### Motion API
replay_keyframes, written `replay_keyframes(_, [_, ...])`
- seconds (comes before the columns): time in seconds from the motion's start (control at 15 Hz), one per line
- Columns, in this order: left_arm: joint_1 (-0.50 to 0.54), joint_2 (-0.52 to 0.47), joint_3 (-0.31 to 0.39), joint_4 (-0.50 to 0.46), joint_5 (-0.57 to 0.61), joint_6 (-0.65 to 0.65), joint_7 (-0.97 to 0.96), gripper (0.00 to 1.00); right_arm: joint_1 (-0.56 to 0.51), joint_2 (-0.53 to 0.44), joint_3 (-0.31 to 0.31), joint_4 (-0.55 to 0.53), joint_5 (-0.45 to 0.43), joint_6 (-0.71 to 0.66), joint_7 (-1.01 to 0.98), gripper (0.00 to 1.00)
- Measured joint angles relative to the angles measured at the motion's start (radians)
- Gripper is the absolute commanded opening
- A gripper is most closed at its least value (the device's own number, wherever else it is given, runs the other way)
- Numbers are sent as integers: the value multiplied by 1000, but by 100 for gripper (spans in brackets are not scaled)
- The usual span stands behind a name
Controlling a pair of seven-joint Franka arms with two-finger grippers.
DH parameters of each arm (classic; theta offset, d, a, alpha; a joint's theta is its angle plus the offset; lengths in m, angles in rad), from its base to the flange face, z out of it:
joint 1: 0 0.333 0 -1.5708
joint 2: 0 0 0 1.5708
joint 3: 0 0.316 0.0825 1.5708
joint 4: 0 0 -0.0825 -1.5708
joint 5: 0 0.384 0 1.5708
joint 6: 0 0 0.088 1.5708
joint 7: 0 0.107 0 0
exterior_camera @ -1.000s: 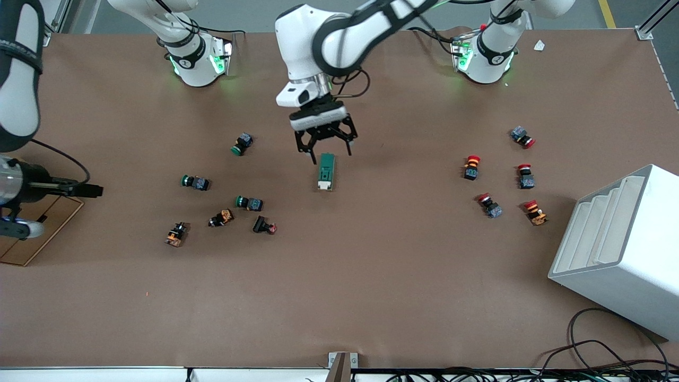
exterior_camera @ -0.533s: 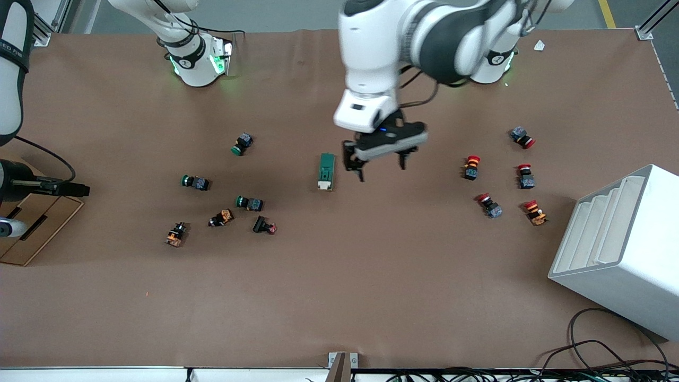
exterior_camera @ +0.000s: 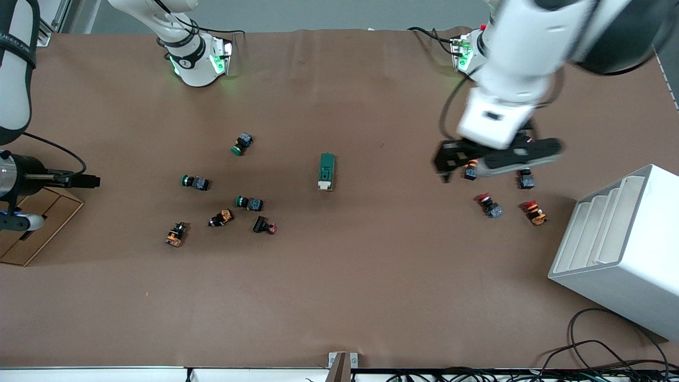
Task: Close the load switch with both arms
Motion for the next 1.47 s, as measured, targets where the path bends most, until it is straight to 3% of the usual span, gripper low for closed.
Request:
replay_keyframes(0.27, [-1, -96, 190, -1, -113, -153, 245, 100, 2, -45, 0, 16, 0, -14, 0, 100])
replay_keyframes(0.47, [8, -128, 270, -3, -142, -215, 404, 100, 2, -98, 0, 0, 1, -18, 0, 100])
replay_keyframes(0.87, [35, -174, 284, -23, -151, -324, 466, 100, 2, -229, -1, -107, 0, 7, 0, 100])
replay_keyframes(1.13, [48, -230, 285, -83, -175, -333, 512, 100, 1, -350, -1, -227, -1, 50, -1, 100])
replay_keyframes(1.47, [76, -281, 296, -154, -206, -327, 542, 100, 1, -433, -1, -282, -5, 54, -1, 100])
